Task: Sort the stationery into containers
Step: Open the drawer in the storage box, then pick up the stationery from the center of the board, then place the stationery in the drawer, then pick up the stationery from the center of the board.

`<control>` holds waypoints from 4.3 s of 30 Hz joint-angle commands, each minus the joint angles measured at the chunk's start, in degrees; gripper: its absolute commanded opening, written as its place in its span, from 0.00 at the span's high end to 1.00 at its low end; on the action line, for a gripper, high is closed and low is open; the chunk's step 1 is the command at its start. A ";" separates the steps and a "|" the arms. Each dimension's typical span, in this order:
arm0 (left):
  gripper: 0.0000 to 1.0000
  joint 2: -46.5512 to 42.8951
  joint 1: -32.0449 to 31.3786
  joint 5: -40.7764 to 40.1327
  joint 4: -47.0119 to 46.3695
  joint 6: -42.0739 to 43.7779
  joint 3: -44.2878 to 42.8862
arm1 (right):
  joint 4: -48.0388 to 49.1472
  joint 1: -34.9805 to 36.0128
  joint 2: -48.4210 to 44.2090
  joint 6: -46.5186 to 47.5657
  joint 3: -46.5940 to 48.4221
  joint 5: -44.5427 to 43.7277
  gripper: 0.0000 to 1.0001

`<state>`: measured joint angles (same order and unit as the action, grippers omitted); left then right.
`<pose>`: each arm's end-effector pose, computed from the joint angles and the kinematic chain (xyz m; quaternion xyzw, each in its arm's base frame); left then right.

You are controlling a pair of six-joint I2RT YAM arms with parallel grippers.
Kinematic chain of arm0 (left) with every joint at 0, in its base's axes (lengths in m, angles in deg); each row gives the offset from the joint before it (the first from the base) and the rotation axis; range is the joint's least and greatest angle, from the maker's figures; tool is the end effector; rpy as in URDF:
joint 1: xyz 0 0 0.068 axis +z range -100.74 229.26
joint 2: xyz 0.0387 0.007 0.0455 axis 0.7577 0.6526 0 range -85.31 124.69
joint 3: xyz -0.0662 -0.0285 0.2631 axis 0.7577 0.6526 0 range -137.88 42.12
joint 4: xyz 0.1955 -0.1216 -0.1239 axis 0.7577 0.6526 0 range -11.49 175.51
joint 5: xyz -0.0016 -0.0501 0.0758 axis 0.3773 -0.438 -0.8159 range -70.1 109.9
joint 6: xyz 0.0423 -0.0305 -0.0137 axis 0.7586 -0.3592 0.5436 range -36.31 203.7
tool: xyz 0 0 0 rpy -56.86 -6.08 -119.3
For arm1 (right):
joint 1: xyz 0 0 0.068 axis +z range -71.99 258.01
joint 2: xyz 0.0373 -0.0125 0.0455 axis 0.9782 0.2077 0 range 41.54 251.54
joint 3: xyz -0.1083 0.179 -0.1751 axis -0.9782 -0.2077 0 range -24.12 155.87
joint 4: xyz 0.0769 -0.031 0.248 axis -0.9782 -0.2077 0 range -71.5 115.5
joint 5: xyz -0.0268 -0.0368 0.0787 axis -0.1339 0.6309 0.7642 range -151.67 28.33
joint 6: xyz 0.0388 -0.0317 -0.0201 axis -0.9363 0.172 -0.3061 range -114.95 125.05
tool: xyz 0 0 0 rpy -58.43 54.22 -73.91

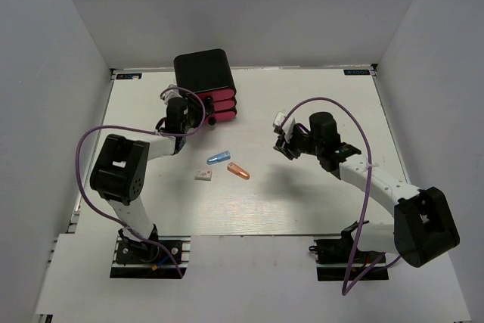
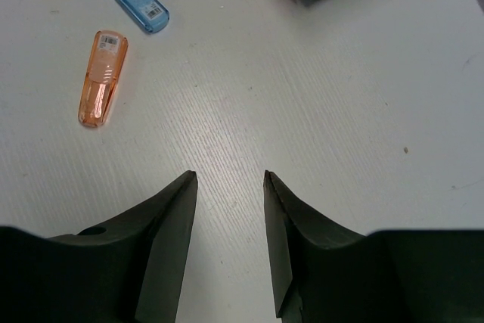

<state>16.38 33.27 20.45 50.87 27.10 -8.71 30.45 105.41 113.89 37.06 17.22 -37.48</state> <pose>0.3607 -0.1037 0.1767 -0.2872 0.7840 -0.3290 0.4411 0.2387 0.1403 0.2435 -0.5074 0.6655 0.1568 0.5245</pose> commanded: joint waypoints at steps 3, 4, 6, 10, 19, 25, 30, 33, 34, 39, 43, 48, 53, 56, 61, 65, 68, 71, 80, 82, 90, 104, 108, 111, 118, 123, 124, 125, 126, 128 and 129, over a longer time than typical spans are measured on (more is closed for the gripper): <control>0.73 -5.70 -0.36 -1.17 1.88 1.13 3.45 | 1.55 -0.07 -1.43 2.62 -1.26 2.70 0.49; 0.75 -6.76 -0.36 -1.69 1.89 1.14 5.11 | 0.94 -0.15 -1.52 4.19 -1.26 4.54 0.46; 0.75 -10.17 -0.36 -2.22 2.58 1.66 6.87 | 0.41 0.02 -1.34 5.07 -1.44 5.17 0.45; 0.75 -15.01 -0.36 -2.84 3.81 1.67 11.97 | -0.64 0.20 0.15 5.70 -1.09 7.45 0.44; 0.70 -19.34 -0.36 -3.55 6.01 2.19 15.58 | -4.07 1.52 4.37 6.93 1.90 15.01 0.40; 0.52 -24.50 -0.36 -4.07 10.32 2.72 15.58 | -2.67 6.79 9.29 1.93 3.13 12.39 0.40; 0.24 -31.10 -0.36 -4.07 16.03 3.86 17.51 | -2.05 12.76 14.91 -2.56 6.38 6.94 0.33; 0.22 -36.90 -0.36 -4.07 18.84 5.27 18.65 | -2.14 15.83 18.33 -4.05 8.05 4.48 0.33; 0.22 -38.39 -0.36 -3.55 19.98 6.23 18.66 | -2.23 15.15 19.04 -4.76 8.40 3.42 0.33; 0.22 -47.99 -0.36 -4.86 31.75 10.27 18.13 | -2.75 17.51 23.88 -6.43 12.44 -0.09 0.33; 0.22 -57.55 -0.36 -7.14 39.40 9.76 20.68 | -2.67 18.74 27.74 -8.10 14.64 -2.37 0.33; 0.22 -69.40 -0.36 -8.99 46.44 6.33 24.71 | -2.84 19.62 30.21 -7.58 16.23 -3.53 0.35; 0.22 -75.67 -0.36 -8.99 48.56 2.90 28.50 | -3.19 20.41 31.00 -4.86 15.00 -5.81 0.47; 0.23 -76.20 -0.36 -8.99 47.94 2.90 29.30 | -2.50 20.42 30.31 -2.31 12.90 -6.34 0.60; 0.23 -74.89 -0.36 -8.99 46.89 3.42 29.82 | -1.79 20.42 28.37 1.21 9.81 -7.49 0.83; 0.23 -74.36 -0.36 -7.94 45.74 3.95 29.82 | -2.22 20.15 26.27 3.23 8.76 -6.44 0.95; 0.25 -74.36 -0.36 -7.24 45.22 5.18 30.35 | -3.10 19.98 21.01 6.48 9.81 -3.90 0.95; 0.26 -73.75 -0.36 -3.39 42.16 10.34 30.35 | -3.81 19.02 18.53 11.14 12.79 -1.86 0.96; 0.29 -64.60 -0.36 5.16 38.89 20.73 28.06 | -0.12 17.16 22.03 19.05 28.41 -0.98 0.98; 0.29 -63.99 -0.36 5.86 38.27 21.26 28.06 | 1.02 16.90 25.81 19.23 30.72 -2.29 0.98; 0.29 -65.74 -0.36 5.86 38.27 21.27 28.59 | -1.08 16.90 37.94 21.16 48.19 -4.59 0.96; 0.29 -63.81 -0.36 6.56 36.95 22.32 28.59 | -4.69 16.90 42.17 22.05 53.58 -3.88 0.56; 0.29 -61.88 -0.36 7.09 35.64 22.32 28.59 | -3.63 16.81 39.71 20.47 51.65 -3.27 0.54; 0.29 -60.74 -0.36 7.09 35.11 22.85 28.59 | -3.10 16.81 36.21 18.36 50.07 -2.13 0.58; 0.30 -60.73 -0.36 7.09 35.11 22.33 28.59 | -13.71 14.35 26.62 33.41 37.44 17.28 0.94; 0.30 -60.73 -0.36 7.09 34.58 21.27 29.73 | -27.45 14.52 27.48 46.65 32.67 20.65 0.73; 0.30 -61.25 -0.36 7.09 34.58 21.27 29.73 | -27.19 14.53 27.92 46.48 32.14 19.51 0.67; 0.30 -61.26 -0.36 7.09 34.58 21.27 29.73 | -24.66 14.70 28.71 45.87 31.53 18.89 0.62; 0.30 -61.26 -0.36 6.57 35.10 21.27 29.73 | -23.42 14.88 29.41 44.30 31.00 18.19 0.56; 0.30 -61.87 -0.36 6.56 35.11 21.27 29.73 | -20.35 14.96 31.79 43.40 31.69 15.90 0.53; 0.30 -62.48 -0.36 6.56 35.72 20.74 29.73 | -19.46 15.05 32.49 42.01 31.96 14.59 0.50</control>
<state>-44.53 32.68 26.79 86.87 48.43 21.14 8.90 120.14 144.84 78.55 48.52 -21.51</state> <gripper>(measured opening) 0.704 0.482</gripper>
